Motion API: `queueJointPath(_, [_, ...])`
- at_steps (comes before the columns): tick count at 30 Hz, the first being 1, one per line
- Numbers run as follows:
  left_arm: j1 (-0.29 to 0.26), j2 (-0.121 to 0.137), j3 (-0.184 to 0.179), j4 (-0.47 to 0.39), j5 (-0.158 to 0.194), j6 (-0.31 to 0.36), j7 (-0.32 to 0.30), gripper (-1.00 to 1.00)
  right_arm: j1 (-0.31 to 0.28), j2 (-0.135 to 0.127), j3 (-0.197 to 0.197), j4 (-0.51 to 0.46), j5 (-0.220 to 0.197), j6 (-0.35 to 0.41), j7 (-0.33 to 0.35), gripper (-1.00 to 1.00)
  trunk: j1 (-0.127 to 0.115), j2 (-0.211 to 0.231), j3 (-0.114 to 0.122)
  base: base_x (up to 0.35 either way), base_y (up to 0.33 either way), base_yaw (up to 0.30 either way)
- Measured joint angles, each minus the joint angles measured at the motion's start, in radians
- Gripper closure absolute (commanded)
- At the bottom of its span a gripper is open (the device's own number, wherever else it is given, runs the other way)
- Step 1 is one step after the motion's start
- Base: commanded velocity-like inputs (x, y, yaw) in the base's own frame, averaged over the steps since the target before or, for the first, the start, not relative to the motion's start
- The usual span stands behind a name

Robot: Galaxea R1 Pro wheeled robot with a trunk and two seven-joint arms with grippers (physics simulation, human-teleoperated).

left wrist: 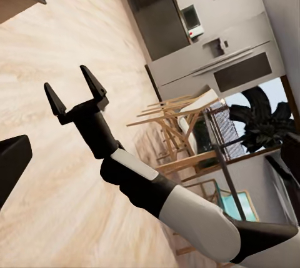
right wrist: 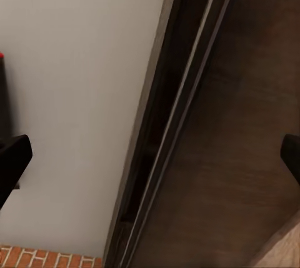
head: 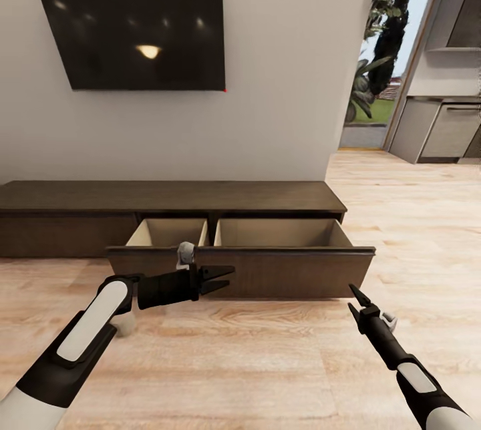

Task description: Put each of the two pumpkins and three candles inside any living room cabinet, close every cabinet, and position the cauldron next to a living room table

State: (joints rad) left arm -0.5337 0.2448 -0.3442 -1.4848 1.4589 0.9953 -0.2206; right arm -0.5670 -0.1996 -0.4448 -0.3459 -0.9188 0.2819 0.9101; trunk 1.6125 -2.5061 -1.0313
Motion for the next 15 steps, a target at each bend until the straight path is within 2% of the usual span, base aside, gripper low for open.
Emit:
queueJointPath(6, [0.0,0.0,-0.001,-0.002,0.0,0.0,0.0,-1.0,0.0,0.0,0.036,0.0,-0.001,-0.001,-0.021,-1.0,-0.003,0.001,0.023,-0.003,0.0,0.0])
queueJointPath(12, [0.0,-0.004,-0.004,-0.004,-0.003,0.0,0.001,-1.0,0.0,-0.001,0.043,0.0,-0.002,-0.001,-0.026,-1.0,-0.005,0.003,0.047,-0.004,0.001,0.0])
queueJointPath(15, [0.0,-0.004,-0.006,-0.005,-0.003,0.0,0.002,-1.0,0.0,-0.001,0.044,0.0,-0.001,-0.001,-0.027,-1.0,-0.007,0.004,0.06,-0.135,0.064,0.012])
